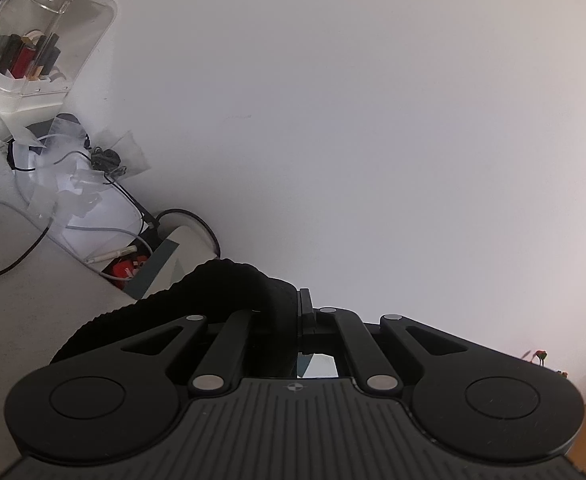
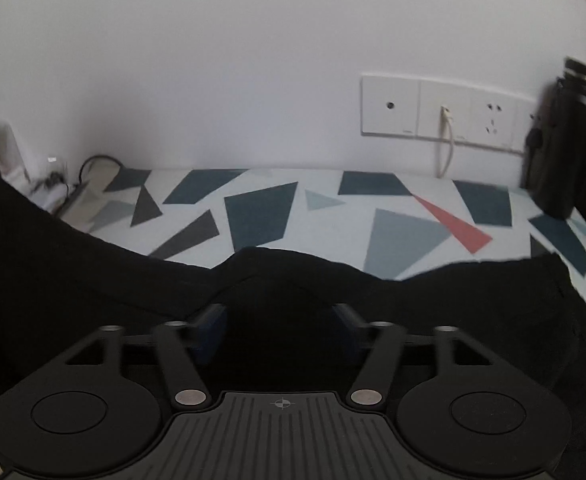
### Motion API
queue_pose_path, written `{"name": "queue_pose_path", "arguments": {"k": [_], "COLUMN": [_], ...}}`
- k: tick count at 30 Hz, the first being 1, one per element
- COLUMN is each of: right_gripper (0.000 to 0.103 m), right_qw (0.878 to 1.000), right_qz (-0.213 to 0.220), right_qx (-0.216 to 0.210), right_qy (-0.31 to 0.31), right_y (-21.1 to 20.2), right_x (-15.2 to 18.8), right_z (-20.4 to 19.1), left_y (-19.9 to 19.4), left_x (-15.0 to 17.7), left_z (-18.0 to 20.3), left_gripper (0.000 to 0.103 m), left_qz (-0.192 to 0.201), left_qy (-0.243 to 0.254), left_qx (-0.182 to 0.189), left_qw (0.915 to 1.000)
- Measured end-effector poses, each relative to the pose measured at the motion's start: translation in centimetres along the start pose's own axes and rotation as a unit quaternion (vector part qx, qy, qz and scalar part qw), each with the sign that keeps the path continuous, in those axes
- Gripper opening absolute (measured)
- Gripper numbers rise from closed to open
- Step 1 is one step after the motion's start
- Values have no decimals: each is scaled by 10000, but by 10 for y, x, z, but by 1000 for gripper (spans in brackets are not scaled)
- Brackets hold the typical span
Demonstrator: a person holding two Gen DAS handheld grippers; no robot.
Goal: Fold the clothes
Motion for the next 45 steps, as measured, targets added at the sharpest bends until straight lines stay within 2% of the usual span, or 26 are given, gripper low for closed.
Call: {"name": "queue_pose_path", "arguments": {"k": [1,3,5,6,7,10,13,16,19,25,29,32,36,41,45], "right_gripper": [70,69,53,23,7,3,3,3,2,2,2,2,2,2,2], "right_qw": [10000,9997,9992,9990,9992,9990,9932,9761,9593,9463,9400,9438,9539,9631,9718], "right_qz": [-17,-184,-321,-411,-389,-53,760,1790,2463,2926,3076,2968,2633,2318,2025], "right_qx": [36,35,66,42,18,-91,-124,-257,-297,-352,-460,-433,-304,-106,225], "right_qy": [-89,-181,-233,-194,-59,424,870,1203,1347,1331,1402,1389,1410,1361,1186], "right_y": [7,15,26,31,31,23,-9,-61,-105,-160,-180,-167,-108,-29,37], "right_x": [0,7,13,16,15,5,-21,-50,-66,-69,-75,-86,-100,-120,-125], "right_z": [-1,-6,-2,0,3,12,18,20,25,23,22,25,35,43,52], "left_y": [1,1,1,0,-1,-7,-15,-24,-34,-55,-69,-62,-30,36,98], "left_x": [0,0,1,2,2,2,0,-2,-2,6,4,0,-5,-18,-22], "left_z": [0,1,0,-1,-1,-2,-1,2,9,17,24,26,17,-13,-40], "left_gripper": [3,3,3,3,3,3,3,3,3,3,3,3,3,3,3], "left_qz": [0,-9,-14,-14,-11,32,112,208,308,375,440,419,336,234,90], "left_qy": [1,-3,-18,-29,-43,-29,-15,5,35,-89,-30,91,285,488,589], "left_qx": [17,43,50,47,41,3,-13,12,115,268,316,291,216,16,-233], "left_qw": [10000,10000,10000,10000,10000,10000,9999,9998,9995,9989,9985,9987,9988,9985,9980]}}
Point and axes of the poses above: each gripper's, at about its wrist camera, not at the fingertips, and y roughly the way its jaws point, z to its right, x to its underside, the point moved 8 cm from there along y, roughly the way its jaws point, and after that the axes turned 14 degrees about y, right-handed, at the moved point
